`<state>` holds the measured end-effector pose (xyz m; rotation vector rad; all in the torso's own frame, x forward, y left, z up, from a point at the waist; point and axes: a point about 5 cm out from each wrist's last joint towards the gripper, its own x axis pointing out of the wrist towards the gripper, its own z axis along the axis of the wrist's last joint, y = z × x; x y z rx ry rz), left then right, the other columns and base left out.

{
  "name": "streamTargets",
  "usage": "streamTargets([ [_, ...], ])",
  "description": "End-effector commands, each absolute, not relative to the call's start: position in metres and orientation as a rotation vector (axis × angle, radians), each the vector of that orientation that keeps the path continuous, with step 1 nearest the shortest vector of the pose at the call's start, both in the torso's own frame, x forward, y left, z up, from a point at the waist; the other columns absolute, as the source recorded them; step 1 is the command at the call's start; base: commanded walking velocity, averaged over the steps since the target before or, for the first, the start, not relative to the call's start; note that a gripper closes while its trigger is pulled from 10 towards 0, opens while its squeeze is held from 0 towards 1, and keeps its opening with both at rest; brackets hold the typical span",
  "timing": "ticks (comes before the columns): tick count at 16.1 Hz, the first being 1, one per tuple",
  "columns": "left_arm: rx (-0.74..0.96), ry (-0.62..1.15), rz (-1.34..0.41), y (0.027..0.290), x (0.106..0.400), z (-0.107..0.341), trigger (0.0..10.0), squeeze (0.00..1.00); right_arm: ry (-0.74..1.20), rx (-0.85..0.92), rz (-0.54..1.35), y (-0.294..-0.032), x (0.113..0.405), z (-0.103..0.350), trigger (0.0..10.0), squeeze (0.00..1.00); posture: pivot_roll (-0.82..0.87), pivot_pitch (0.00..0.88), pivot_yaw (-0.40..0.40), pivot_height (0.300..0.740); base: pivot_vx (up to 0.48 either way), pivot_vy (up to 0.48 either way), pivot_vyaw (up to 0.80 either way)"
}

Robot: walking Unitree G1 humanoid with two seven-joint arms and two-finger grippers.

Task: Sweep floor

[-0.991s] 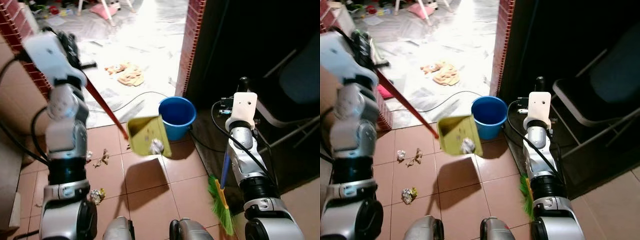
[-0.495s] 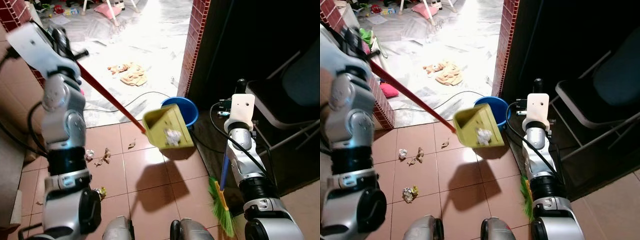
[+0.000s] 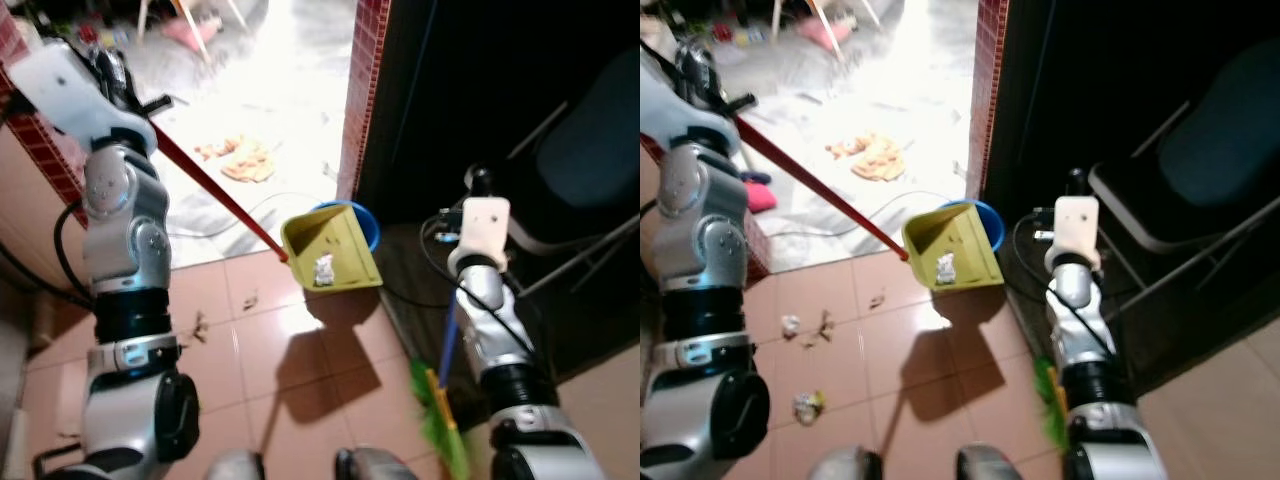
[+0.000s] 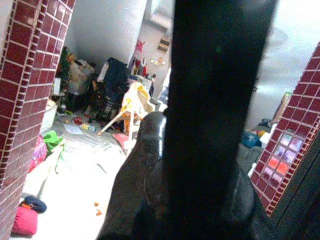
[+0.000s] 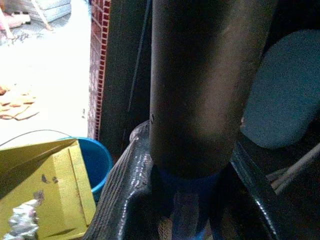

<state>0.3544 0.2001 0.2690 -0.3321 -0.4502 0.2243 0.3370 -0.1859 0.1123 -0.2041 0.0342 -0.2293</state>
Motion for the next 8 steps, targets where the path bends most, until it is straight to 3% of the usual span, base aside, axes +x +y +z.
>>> streamTargets([
  [1,-0.343,-0.585,0.215,0.2012,0.3507,0.2971,10.0,0.00,0.010,-0.220,-0.212,-0.1845,0.3380,0.1187,10.0,0.00,-0.05,0.054,-0.004,0.740,0.382,0.259,0.00],
  [6,-0.329,-0.591,0.200,0.1969,0.3518,0.2963,10.0,0.00,0.009,-0.226,-0.200,-0.1838,0.3367,0.1183,10.0,0.00,-0.05,0.059,-0.001,0.740,0.389,0.281,0.00],
  [8,-0.326,-0.595,0.183,0.1920,0.3519,0.2964,10.0,0.00,0.008,-0.226,-0.193,-0.1812,0.3368,0.1180,10.0,0.00,-0.05,0.060,0.000,0.740,0.471,0.000,0.00],
])
